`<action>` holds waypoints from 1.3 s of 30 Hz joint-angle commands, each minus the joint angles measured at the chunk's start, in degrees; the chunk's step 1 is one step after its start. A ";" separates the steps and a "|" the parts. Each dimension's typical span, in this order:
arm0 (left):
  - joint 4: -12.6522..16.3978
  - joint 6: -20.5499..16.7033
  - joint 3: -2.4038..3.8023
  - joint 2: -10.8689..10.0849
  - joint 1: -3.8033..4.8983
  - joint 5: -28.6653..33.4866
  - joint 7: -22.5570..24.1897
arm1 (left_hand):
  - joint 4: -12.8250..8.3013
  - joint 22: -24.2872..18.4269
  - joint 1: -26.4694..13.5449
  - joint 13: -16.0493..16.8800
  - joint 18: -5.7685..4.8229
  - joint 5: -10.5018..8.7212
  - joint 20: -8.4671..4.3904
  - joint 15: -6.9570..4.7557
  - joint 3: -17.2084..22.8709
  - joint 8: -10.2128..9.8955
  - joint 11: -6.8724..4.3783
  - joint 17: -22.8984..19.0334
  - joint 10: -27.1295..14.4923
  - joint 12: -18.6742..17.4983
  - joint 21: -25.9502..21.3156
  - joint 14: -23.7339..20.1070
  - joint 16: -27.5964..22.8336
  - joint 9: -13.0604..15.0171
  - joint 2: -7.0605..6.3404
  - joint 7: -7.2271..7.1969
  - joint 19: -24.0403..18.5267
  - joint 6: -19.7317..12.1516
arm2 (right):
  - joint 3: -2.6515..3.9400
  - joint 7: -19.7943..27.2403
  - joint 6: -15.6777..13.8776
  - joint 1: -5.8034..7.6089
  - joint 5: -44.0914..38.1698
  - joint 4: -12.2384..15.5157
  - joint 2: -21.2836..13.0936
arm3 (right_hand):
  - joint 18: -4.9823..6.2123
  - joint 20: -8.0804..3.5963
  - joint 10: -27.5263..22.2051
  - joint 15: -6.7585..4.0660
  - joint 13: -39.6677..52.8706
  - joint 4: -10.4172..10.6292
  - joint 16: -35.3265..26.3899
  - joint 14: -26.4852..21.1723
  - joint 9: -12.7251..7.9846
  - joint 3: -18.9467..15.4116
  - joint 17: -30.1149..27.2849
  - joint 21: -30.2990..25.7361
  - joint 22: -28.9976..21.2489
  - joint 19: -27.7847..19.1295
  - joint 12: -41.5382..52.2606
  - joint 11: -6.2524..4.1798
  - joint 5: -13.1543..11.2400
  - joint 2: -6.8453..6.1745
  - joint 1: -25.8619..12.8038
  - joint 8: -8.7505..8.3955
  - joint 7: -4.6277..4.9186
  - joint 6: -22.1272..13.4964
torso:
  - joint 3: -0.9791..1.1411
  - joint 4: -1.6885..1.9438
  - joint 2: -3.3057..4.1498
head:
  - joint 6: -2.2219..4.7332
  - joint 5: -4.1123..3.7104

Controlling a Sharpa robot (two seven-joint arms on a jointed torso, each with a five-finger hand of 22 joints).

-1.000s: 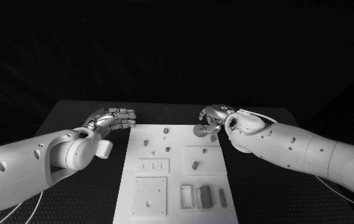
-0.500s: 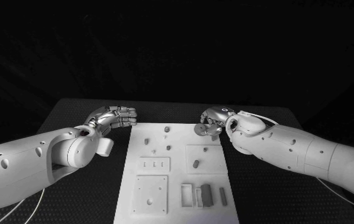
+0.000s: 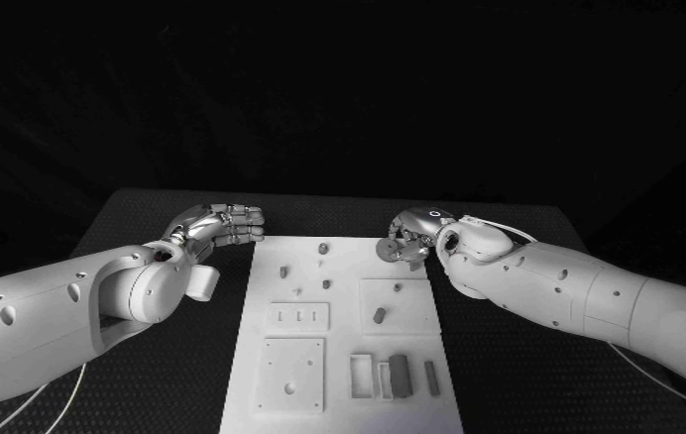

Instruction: Assemble the parts on the task board

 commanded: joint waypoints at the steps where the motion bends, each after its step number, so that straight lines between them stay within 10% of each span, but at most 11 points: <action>1: 0.06 1.01 0.05 0.12 0.05 0.18 0.60 | 0.06 -0.06 -0.11 -0.06 1.12 0.16 0.13 0.35 -0.27 -0.20 0.14 0.08 -0.29 -0.32 -0.19 0.08 -0.20 -0.10 0.00 0.52 -0.05 -0.29 | -0.02 0.69 0.63 -0.08 -0.52 -0.23 0.10 | 0.73 -0.06 0.07 -0.36 -0.12 -0.65 0.41 0.09 -0.09 -0.13 -0.07 0.39 1.06 -0.09 0.18 -0.51 0.16 0.74 -0.05 0.15 -0.08 0.31 | -0.02 -0.04 -0.03 | -0.01 0.03; 39: 0.37 1.26 0.06 0.00 0.06 0.18 0.29 | 0.05 -0.10 -0.49 -0.12 1.16 0.19 0.15 0.38 -0.70 -0.38 0.23 0.22 -0.61 -0.76 -0.42 0.09 -0.47 -0.20 0.44 0.62 0.02 -0.55 | -0.02 0.55 1.56 -0.41 -0.09 -1.05 1.13 | 0.73 -0.03 -0.03 -0.09 -0.50 0.38 0.46 0.04 -0.52 -0.09 -0.38 0.29 0.81 0.14 0.21 -0.21 0.16 -1.88 -2.11 -0.59 0.24 -0.70 | -0.01 -0.06 -0.04 | -0.51 0.31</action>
